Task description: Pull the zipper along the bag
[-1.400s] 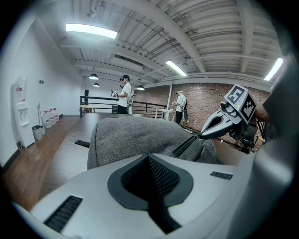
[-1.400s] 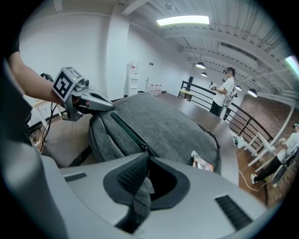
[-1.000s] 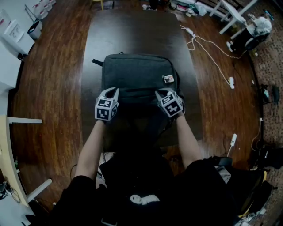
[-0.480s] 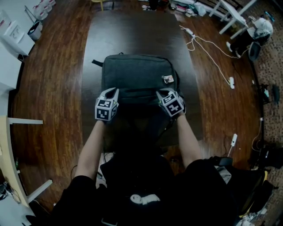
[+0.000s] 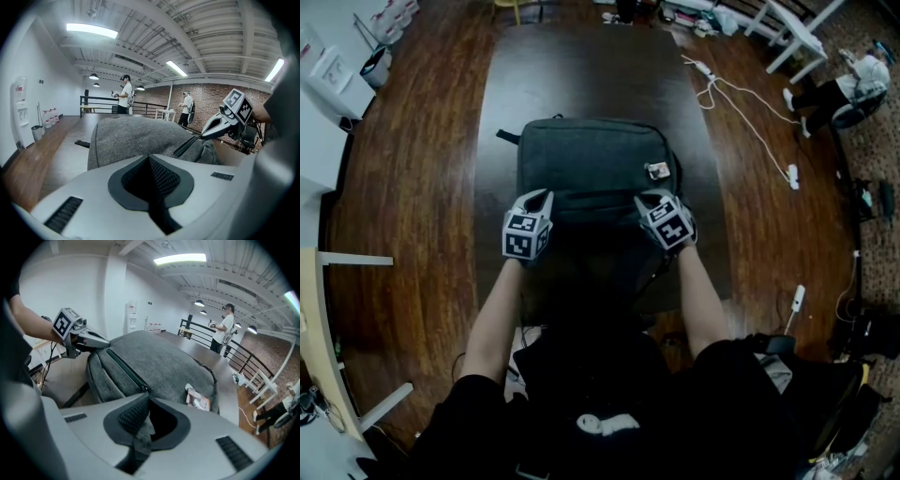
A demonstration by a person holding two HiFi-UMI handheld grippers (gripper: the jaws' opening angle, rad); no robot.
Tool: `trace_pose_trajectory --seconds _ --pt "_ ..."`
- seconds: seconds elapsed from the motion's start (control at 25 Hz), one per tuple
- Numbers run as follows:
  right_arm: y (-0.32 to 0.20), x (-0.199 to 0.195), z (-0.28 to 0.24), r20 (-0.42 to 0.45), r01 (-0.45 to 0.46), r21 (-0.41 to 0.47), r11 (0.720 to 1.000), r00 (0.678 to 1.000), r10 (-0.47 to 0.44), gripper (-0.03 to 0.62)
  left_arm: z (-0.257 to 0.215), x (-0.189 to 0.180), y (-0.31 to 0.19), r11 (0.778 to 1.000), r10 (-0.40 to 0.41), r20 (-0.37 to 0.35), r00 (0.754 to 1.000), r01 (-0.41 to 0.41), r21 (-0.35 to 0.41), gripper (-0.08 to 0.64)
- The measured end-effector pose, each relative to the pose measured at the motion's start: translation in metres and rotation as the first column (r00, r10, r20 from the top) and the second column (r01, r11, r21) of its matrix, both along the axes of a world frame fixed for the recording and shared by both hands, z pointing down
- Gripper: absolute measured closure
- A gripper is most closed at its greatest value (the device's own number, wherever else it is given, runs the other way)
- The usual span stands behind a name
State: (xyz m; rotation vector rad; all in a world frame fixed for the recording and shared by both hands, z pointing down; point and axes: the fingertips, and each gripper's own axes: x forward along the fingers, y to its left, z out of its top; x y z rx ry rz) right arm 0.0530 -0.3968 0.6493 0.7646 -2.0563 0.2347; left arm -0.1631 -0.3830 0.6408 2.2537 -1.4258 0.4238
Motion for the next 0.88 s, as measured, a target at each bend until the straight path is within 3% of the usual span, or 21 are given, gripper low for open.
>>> trace_pose_trajectory --seconds 0.88 --pt "-0.005 -0.004 -0.006 0.004 0.023 0.017 1.000 1.000 -0.023 0.568 0.000 -0.006 0.002 1.000 -0.006 0.011 1.000 0.006 -0.005 0.560"
